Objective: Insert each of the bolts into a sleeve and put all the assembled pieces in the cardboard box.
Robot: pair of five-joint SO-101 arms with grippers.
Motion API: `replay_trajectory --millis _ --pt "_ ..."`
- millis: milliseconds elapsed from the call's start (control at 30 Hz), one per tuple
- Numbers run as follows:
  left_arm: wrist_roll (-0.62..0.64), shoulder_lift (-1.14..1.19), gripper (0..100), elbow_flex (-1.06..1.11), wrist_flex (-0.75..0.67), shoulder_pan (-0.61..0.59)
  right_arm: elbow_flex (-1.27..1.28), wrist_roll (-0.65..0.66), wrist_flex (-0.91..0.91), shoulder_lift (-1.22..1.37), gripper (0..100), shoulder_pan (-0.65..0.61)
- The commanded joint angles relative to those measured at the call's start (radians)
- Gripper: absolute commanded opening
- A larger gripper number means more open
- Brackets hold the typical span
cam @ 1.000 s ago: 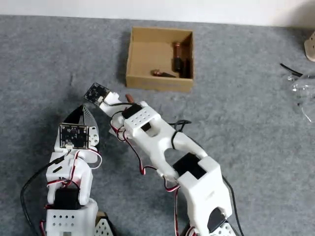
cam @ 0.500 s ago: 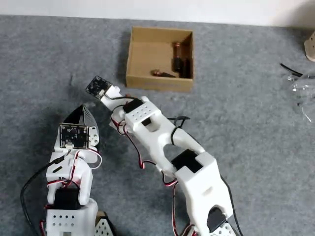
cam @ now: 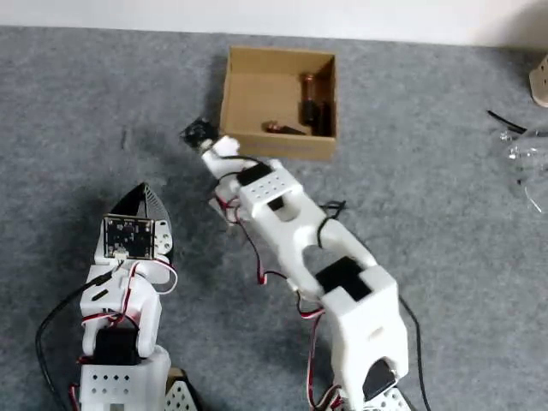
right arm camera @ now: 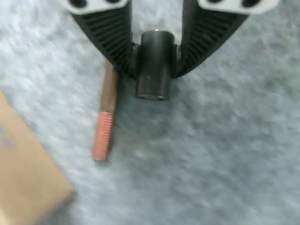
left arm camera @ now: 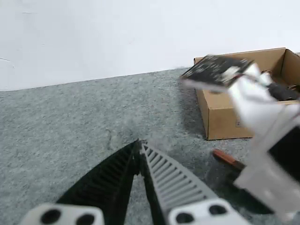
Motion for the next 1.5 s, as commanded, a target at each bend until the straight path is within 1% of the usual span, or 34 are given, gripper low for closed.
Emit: replay_trajectory --millis 0,633,867,1267,1467 --pt "0.002 0.002 1 0.021 0.0 -0.008 0.059 -0.012 -0.044 -0.147 0.4 0.028" --pt "0.002 0.002 1 0.021 0.0 -0.008 0.664 -0.014 -0.39 -0.668 0.4 0.031" --pt "0.002 0.002 1 0.021 0.0 -0.008 0.938 -0.014 -0.509 -0.958 0.4 0.081" --pt "0.002 0.002 1 0.021 0.0 -0.008 1.334 -0.014 -0.516 -1.474 0.4 0.191" --pt "0.002 0.002 1 0.021 0.0 -0.007 1.521 -0.014 -0.515 -1.747 0.4 0.285"
